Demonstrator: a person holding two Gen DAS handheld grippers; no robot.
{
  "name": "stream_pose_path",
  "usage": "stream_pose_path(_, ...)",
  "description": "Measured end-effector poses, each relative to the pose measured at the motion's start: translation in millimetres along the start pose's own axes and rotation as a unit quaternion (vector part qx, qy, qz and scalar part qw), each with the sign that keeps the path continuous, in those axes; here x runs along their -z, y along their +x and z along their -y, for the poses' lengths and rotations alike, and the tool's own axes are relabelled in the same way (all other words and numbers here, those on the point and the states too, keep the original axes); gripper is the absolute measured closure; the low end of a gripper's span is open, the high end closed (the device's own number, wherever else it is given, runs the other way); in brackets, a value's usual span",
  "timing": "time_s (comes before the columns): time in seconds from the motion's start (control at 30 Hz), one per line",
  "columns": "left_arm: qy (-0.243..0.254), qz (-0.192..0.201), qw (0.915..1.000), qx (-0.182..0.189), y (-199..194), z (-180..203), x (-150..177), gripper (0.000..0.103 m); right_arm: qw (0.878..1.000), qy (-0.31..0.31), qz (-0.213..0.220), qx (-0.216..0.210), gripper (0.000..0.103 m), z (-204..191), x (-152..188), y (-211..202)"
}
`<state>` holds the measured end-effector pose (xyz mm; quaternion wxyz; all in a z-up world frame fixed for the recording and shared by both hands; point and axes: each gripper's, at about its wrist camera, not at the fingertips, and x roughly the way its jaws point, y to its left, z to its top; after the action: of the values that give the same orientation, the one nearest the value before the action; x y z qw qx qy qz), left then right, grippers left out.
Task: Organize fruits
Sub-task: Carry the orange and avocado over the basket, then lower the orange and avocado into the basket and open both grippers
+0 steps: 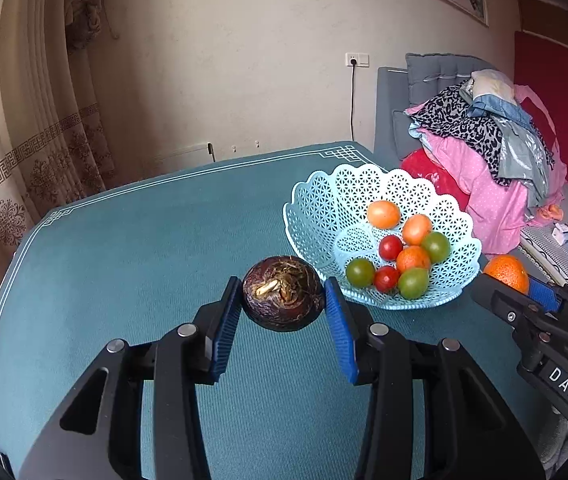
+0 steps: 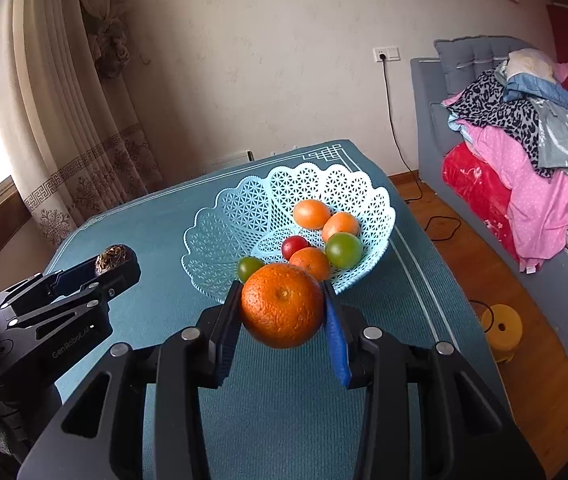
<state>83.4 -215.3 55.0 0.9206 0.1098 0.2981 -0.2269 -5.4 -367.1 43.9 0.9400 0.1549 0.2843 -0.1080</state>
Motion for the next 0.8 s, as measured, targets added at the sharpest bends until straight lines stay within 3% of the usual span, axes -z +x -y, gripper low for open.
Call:
stream_pose_path(0.37, 0.012, 0.004, 0.9998, 0.018, 37.7, 17.5, -30.3, 0.060, 1.000, -0.016, 0.003, 0.015, 0.064, 6.0, -31.8, 30.9)
stream_pose_path(0.8, 0.023, -0.011, 0.9994, 0.024, 88.3, 26.0, -43.8, 0.060, 1.000, -0.010, -0.022, 0.014, 0.064, 18.9, -55.3, 85.0)
